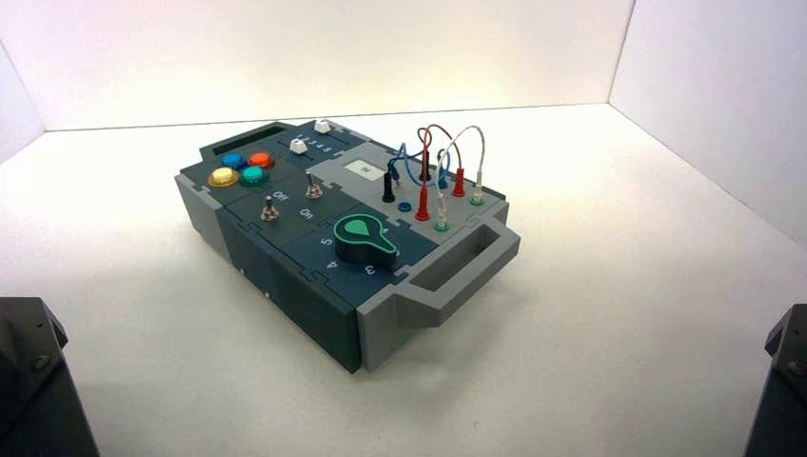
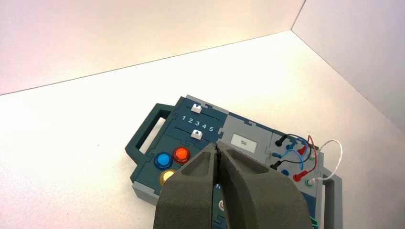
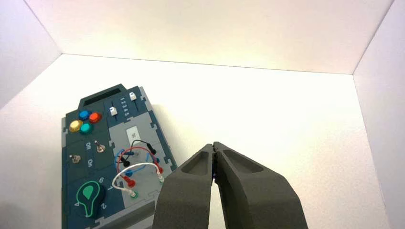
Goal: Move the top slider to position 1.
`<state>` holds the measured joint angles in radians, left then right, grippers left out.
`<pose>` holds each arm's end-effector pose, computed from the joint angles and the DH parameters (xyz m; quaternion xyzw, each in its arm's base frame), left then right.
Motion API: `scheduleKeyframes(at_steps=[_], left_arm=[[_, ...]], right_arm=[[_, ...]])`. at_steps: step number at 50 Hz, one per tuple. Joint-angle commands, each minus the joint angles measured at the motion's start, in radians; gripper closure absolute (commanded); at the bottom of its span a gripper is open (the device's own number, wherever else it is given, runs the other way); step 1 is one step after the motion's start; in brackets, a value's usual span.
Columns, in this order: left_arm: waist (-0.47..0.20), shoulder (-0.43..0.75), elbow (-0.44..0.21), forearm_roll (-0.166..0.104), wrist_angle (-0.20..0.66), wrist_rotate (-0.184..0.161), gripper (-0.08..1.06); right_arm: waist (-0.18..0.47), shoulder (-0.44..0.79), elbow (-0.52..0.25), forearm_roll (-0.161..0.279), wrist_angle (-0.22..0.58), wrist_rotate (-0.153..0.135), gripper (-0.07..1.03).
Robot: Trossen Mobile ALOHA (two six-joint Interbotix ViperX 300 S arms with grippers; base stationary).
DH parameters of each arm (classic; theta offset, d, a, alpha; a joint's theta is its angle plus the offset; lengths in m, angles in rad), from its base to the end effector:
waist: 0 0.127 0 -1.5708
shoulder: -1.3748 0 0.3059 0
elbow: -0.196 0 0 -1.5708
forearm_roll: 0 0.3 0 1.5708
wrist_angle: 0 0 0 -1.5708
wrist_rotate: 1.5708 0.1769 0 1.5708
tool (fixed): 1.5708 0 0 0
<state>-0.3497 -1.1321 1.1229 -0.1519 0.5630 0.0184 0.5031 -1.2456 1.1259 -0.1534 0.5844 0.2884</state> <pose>0.1869 -0.0834 0.2192 -0.0156 0.2793 -0.1905 0.9410 0.1742 0.0788 0.2370 0.0105 0.2334 0.1843 0.9547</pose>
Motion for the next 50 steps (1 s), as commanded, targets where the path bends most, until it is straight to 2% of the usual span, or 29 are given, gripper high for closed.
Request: scheduleKeyframes(at_steps=[1,19,28,35,50], left_arm=[[0.002,0.012,-0.015,-0.002,-0.009,-0.002,1.01],[0.003,0.023,-0.015,-0.002,-0.015,0.000,1.01],[-0.002,0.137,-0.037,-0.006,-0.021,0.008,1.01],[-0.021,0.262,-0.101,-0.005,-0.020,0.028,1.01],[-0.092,0.595,-0.296,-0.003,-0.021,0.072,1.01]], right_arm=[[-0.006,0.015,-0.014,0.005,-0.012,0.003,0.99],[-0.006,0.015,-0.012,0.009,-0.012,0.005,0.99],[-0.006,0.023,-0.012,0.009,-0.014,0.003,0.99],[-0.006,0.031,-0.011,0.009,-0.012,0.005,0.99],[-0.006,0.058,-0.014,0.009,-0.012,0.003,0.99]])
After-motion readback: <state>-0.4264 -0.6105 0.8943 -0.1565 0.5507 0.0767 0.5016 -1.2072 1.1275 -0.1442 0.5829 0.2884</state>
